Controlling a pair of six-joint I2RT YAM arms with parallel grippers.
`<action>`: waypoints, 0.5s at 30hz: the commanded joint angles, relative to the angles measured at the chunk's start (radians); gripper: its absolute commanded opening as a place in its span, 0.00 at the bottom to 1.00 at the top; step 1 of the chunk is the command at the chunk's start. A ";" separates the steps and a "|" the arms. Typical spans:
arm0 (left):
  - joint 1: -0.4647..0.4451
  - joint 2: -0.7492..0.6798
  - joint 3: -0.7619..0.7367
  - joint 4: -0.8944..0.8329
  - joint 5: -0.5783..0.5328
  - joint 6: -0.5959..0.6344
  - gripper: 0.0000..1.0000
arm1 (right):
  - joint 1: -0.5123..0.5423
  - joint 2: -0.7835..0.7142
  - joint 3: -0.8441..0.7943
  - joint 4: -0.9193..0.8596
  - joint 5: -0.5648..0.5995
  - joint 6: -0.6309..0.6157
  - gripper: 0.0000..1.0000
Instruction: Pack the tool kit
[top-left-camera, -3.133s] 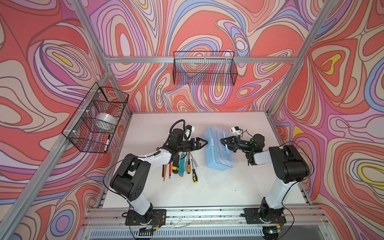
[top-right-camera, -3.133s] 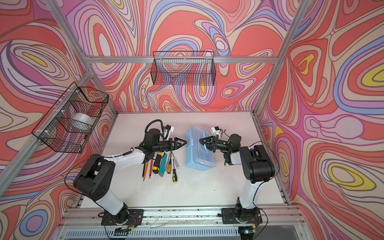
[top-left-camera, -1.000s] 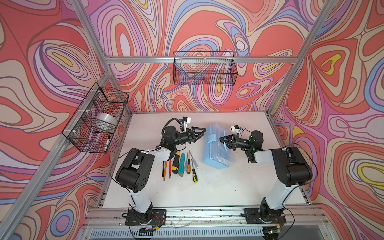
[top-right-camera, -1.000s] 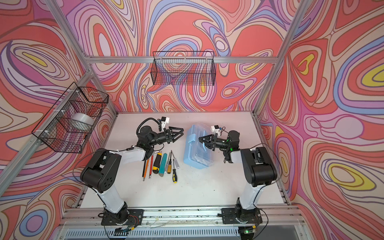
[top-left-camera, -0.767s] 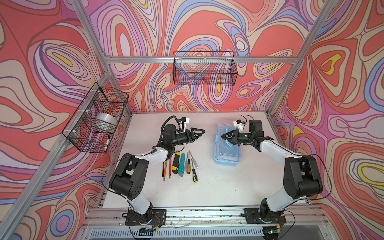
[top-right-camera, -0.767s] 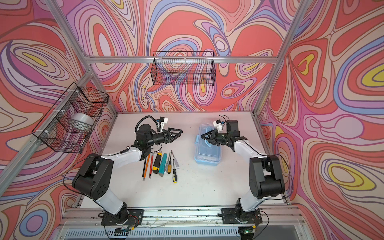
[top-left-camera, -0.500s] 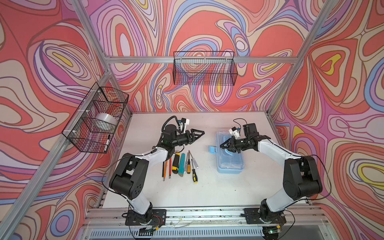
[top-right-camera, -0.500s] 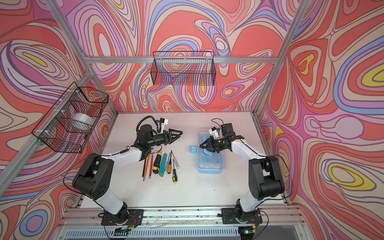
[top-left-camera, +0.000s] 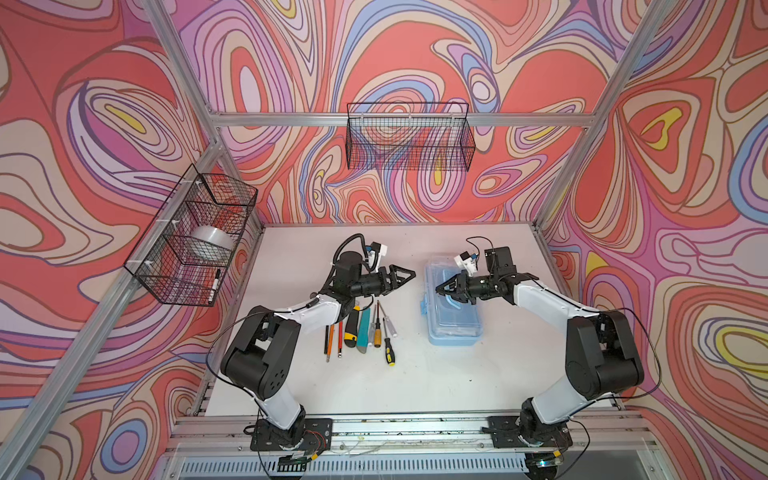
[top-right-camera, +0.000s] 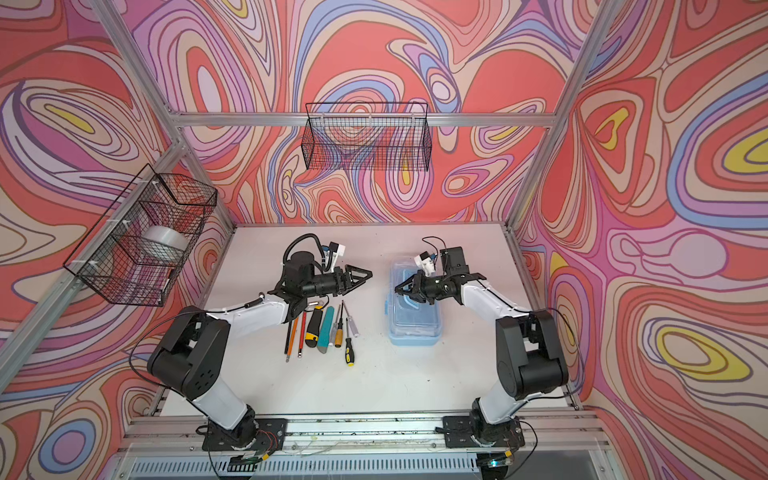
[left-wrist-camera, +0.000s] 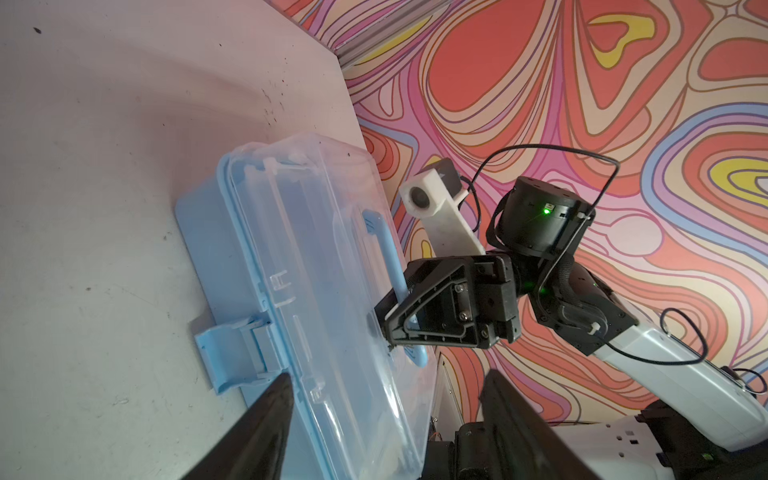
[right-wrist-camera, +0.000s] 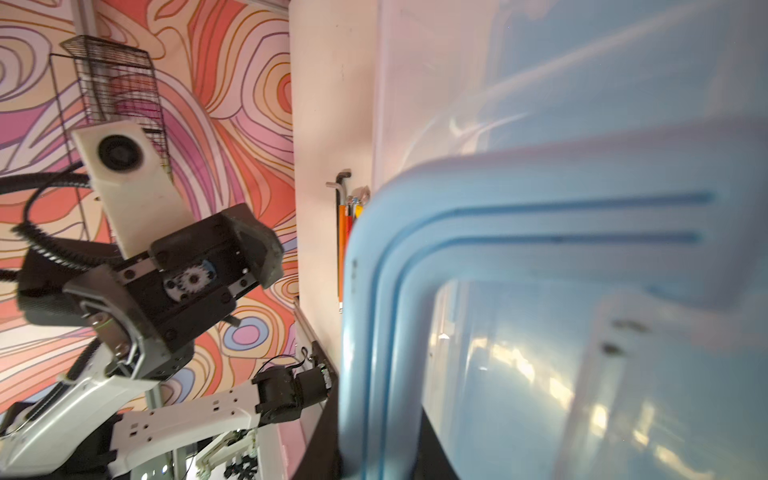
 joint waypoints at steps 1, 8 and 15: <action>-0.001 0.030 0.031 0.010 -0.010 0.006 0.75 | 0.003 -0.046 -0.030 0.264 -0.151 0.156 0.00; -0.005 0.076 0.058 0.061 -0.014 -0.028 1.00 | 0.002 -0.023 -0.066 0.444 -0.238 0.266 0.00; -0.037 0.136 0.117 0.107 -0.002 -0.065 1.00 | 0.003 -0.022 -0.083 0.419 -0.248 0.236 0.00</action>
